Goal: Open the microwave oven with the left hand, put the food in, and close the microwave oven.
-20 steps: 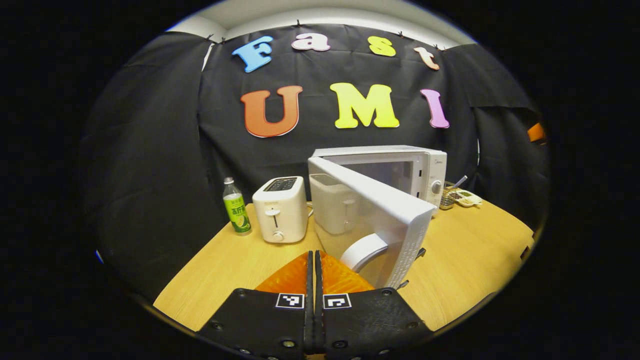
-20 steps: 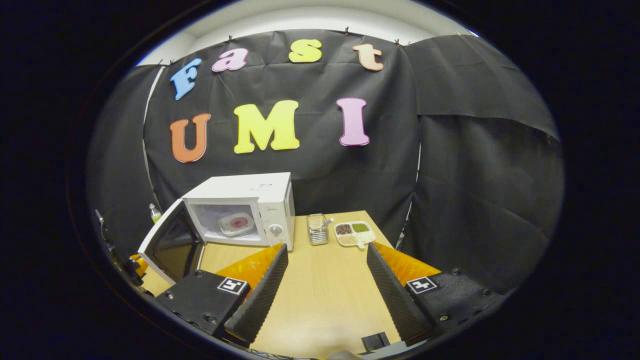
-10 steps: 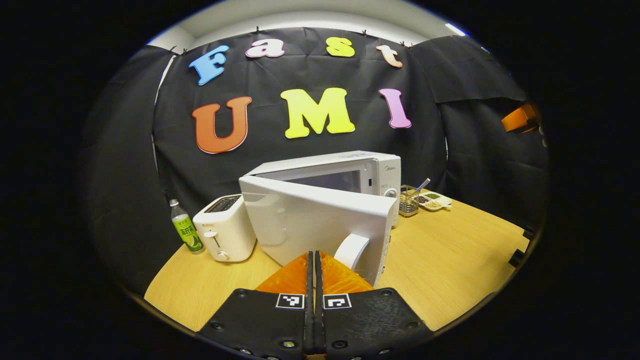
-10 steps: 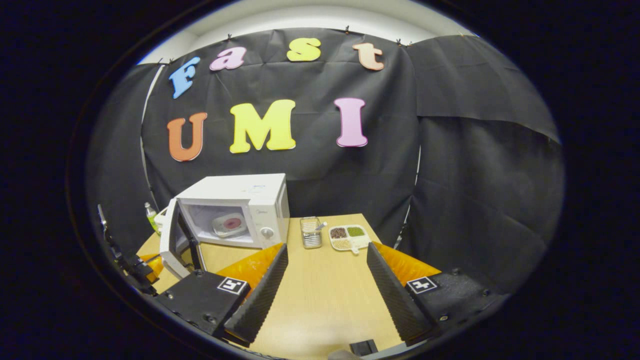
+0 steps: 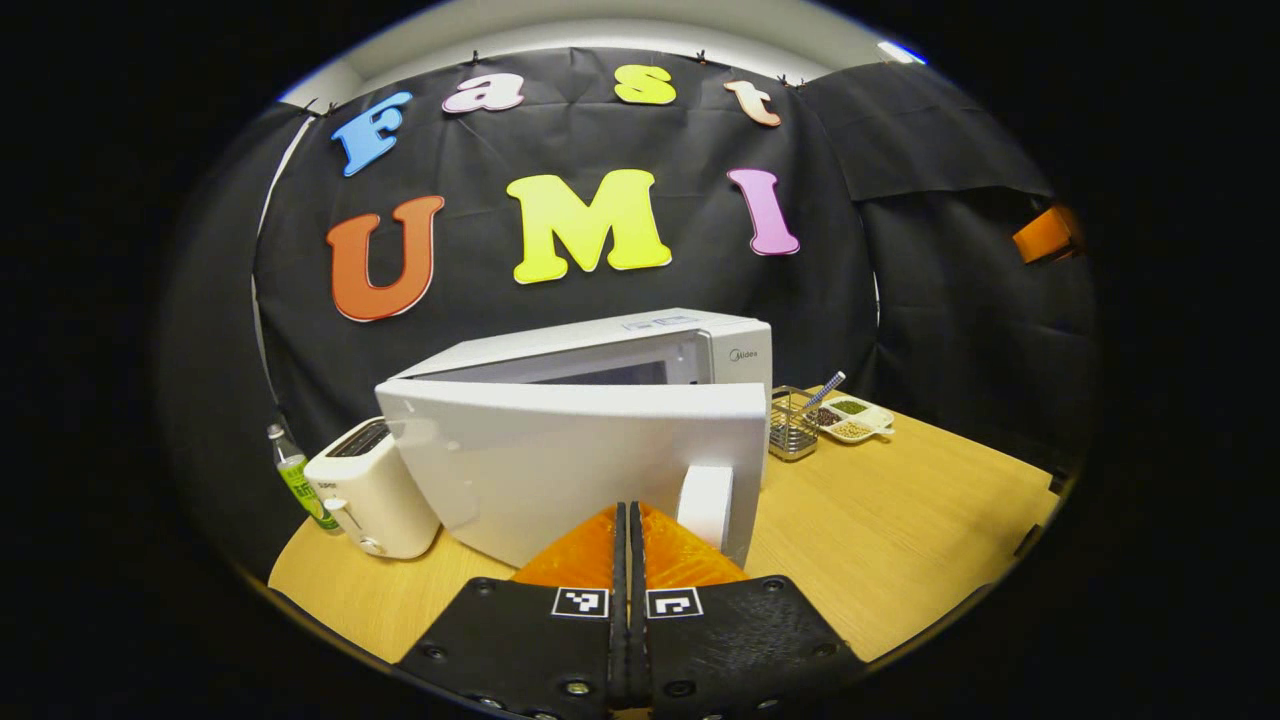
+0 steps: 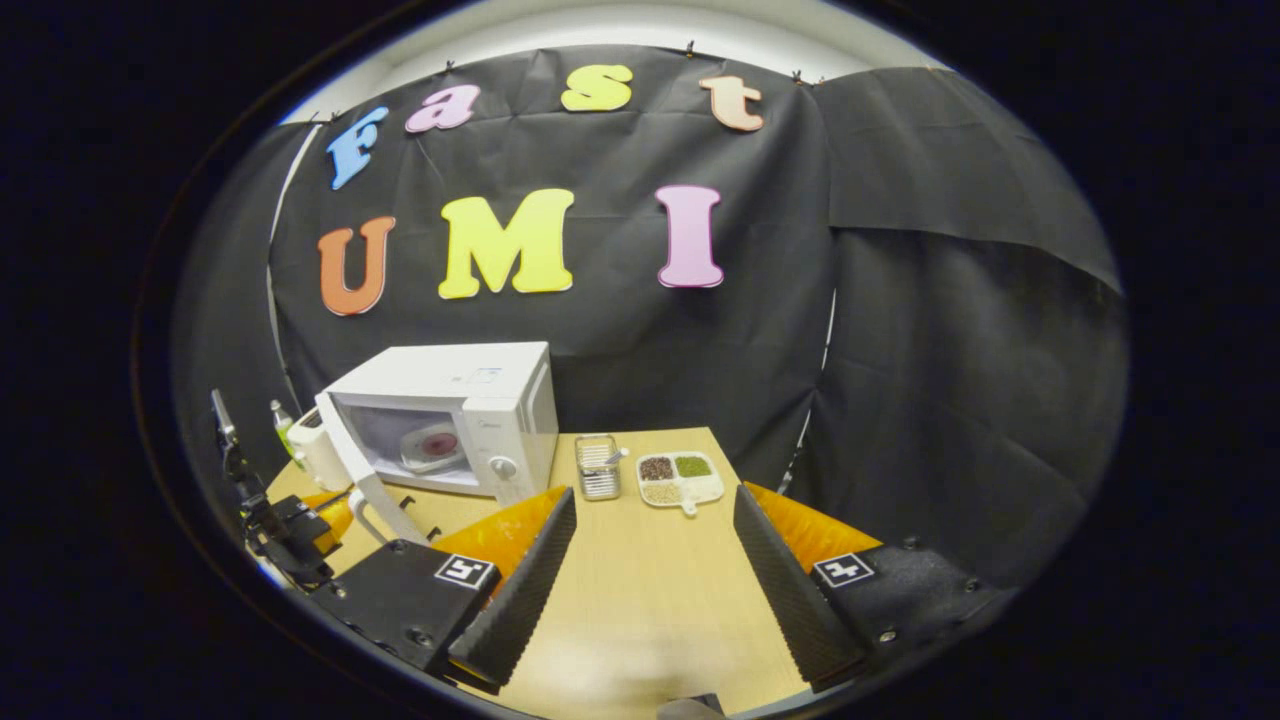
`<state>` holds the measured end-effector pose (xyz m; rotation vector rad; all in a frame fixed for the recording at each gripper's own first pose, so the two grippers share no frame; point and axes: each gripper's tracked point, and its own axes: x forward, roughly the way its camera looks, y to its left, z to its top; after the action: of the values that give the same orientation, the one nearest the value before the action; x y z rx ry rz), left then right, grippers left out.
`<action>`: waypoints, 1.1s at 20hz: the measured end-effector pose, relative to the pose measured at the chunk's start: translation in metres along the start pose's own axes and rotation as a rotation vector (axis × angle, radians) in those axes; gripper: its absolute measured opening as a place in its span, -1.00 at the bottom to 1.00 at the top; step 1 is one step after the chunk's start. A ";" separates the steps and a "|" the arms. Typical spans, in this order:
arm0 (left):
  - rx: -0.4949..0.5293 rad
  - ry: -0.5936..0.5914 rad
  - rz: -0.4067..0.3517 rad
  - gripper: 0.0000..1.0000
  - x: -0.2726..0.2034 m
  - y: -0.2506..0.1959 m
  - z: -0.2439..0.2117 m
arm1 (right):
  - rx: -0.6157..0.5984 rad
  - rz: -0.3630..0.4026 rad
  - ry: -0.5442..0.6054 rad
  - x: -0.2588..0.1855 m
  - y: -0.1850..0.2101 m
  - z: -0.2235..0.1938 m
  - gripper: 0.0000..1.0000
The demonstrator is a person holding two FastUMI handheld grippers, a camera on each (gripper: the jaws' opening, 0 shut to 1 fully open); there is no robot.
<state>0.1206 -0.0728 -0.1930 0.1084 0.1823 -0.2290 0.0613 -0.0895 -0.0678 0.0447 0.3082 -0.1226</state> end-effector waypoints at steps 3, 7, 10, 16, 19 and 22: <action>0.019 0.026 0.014 -1.00 0.036 -0.007 0.002 | -0.009 0.005 0.000 0.011 -0.008 0.008 1.00; 0.008 0.008 0.018 -1.00 0.081 -0.015 0.012 | -0.017 0.002 0.003 0.024 -0.021 0.016 0.83; 0.011 0.011 0.035 -1.00 0.107 -0.015 0.014 | -0.017 -0.001 0.017 0.033 -0.032 0.017 0.83; -0.031 0.024 0.066 -1.00 0.146 -0.016 0.022 | -0.013 0.003 0.039 0.047 -0.040 0.013 0.83; -0.064 0.036 0.075 -1.00 0.147 -0.020 0.016 | -0.019 0.010 0.044 0.047 -0.039 0.014 1.00; -0.081 0.053 0.065 -1.00 0.145 -0.023 0.013 | -0.028 0.012 0.031 0.045 -0.039 0.019 1.00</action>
<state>0.2559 -0.1277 -0.2104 0.0404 0.2403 -0.1536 0.1052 -0.1340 -0.0641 0.0207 0.3404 -0.1053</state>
